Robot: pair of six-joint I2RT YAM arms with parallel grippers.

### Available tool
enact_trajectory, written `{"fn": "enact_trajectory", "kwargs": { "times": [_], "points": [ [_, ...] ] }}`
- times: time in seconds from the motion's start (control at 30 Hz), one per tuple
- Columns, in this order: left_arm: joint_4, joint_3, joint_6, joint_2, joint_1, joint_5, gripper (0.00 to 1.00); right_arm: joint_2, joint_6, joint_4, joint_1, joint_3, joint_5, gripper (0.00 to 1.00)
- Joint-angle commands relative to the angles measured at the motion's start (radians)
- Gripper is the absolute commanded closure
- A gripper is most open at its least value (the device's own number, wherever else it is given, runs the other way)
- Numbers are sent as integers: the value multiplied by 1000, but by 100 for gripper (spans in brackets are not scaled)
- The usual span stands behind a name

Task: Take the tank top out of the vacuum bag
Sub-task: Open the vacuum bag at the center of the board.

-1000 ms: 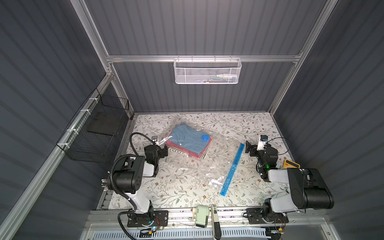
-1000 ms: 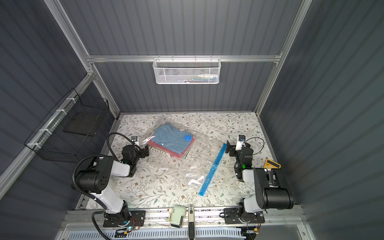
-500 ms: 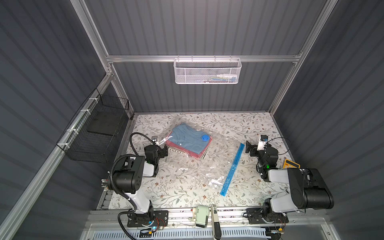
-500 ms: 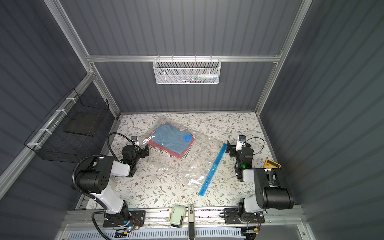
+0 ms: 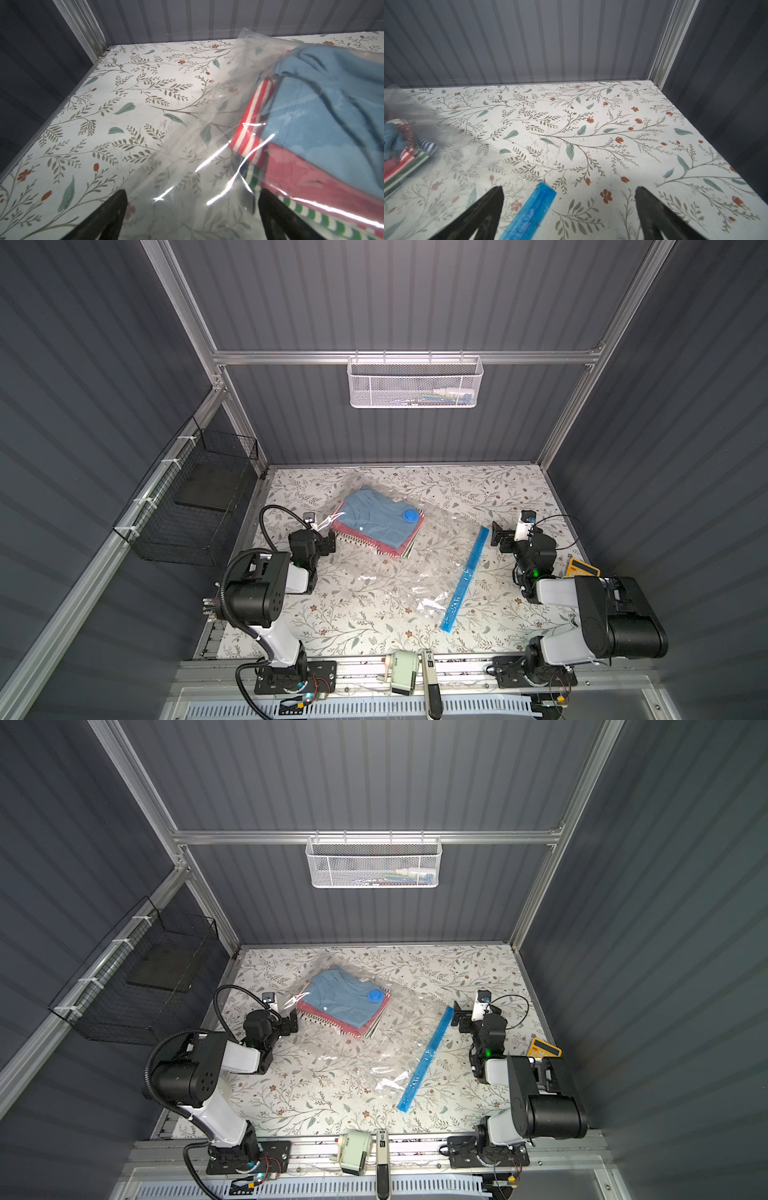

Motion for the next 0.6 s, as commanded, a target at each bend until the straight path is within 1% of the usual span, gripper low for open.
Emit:
{"fn": "enact_trajectory", "kwargs": {
  "times": [0.0, 0.07, 0.1, 0.13, 0.17, 0.2, 0.23, 0.27, 0.33, 0.37, 0.43, 0.47, 0.53, 0.57],
  "points": [
    [-1, 7, 13, -4, 2, 6, 1, -18, 1, 22, -1, -15, 8, 1],
    [3, 0, 26, -22, 2, 20, 1, -103, 33, -2, 0, -39, 90, 1],
    [-16, -3, 25, -55, 1, 14, 0, -162, 46, -15, 4, -58, 145, 1],
    [-49, -16, 7, -110, -1, -18, 0, -242, 59, -32, 12, -81, 212, 1],
    [-76, -29, -18, -170, -1, -59, 1, -331, 87, -100, 20, -95, 263, 1],
    [-121, -28, -32, -232, -1, -66, 1, -442, 137, -213, 22, -83, 278, 1],
    [-259, 4, -48, -307, -7, -61, 0, -546, 198, -423, 21, -36, 259, 1],
    [-424, 65, -80, -375, -21, -63, 1, -625, 255, -637, 22, 34, 201, 1],
    [-696, 198, -135, -458, -62, -37, 1, -699, 322, -909, 27, 145, 63, 1],
    [-818, 271, -169, -478, -85, 9, 1, -717, 369, -1023, 33, 195, 11, 1],
    [-978, 389, -217, -477, -123, 156, 1, -722, 462, -1190, 42, 250, -101, 1],
    [-1037, 442, -244, -459, -136, 246, 1, -717, 505, -1234, 53, 259, -169, 1],
    [-1137, 537, -279, -403, -154, 421, 4, -703, 578, -1269, 101, 247, -258, 1],
    [-1199, 590, -274, -363, -171, 520, 5, -695, 615, -1283, 136, 236, -265, 1]
  ]
}}
